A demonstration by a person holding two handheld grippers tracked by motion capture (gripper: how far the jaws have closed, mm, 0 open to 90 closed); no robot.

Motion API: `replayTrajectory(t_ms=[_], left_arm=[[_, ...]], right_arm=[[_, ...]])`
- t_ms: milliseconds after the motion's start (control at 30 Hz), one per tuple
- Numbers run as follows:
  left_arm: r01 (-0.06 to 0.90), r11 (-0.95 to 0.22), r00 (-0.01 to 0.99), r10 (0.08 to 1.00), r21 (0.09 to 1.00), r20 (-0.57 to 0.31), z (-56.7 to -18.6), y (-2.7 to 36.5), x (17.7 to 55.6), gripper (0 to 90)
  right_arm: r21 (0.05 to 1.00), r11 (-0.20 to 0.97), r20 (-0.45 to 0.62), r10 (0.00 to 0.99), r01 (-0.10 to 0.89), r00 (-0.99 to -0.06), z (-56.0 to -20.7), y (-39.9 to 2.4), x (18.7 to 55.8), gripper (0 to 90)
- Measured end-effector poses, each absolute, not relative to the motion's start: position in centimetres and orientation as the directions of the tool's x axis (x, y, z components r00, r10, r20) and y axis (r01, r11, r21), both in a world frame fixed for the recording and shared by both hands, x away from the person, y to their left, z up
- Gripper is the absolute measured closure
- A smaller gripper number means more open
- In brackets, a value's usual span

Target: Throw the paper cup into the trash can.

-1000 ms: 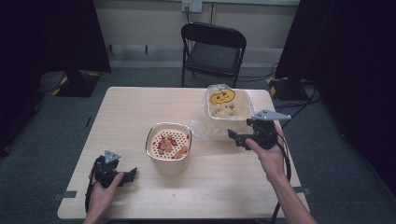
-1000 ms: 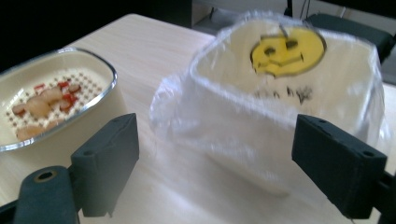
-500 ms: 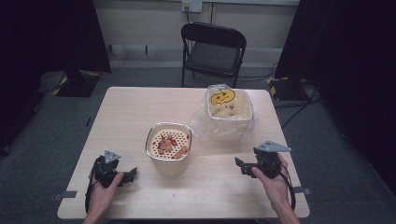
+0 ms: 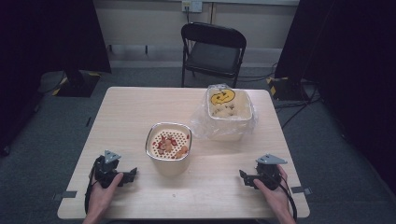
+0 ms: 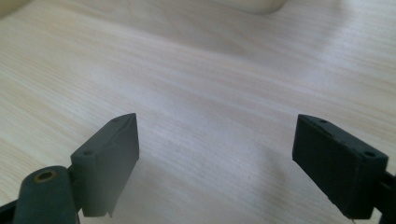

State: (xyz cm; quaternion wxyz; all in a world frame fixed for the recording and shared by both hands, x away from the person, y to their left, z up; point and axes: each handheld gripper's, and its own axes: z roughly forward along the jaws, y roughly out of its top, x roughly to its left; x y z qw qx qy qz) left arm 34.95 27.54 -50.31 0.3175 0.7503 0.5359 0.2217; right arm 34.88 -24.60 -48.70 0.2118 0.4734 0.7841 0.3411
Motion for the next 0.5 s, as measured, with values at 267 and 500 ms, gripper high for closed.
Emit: replayTrajectory(t_ms=[267, 500], left_arm=[[0.663, -0.225, 0.332, 0.943, 0.714, -0.011, -50.3, 27.6, 34.9, 0.0], [0.663, -0.225, 0.332, 0.943, 0.714, -0.011, -50.3, 27.6, 34.9, 0.0]], right_arm=[[0.732, 0.299, -0.014, 0.905, 0.612, -0.425, -50.0, -24.9, 35.0, 11.8], [0.731, 0.296, -0.012, 0.907, 0.615, -0.421, -50.0, -24.8, 35.0, 10.6]])
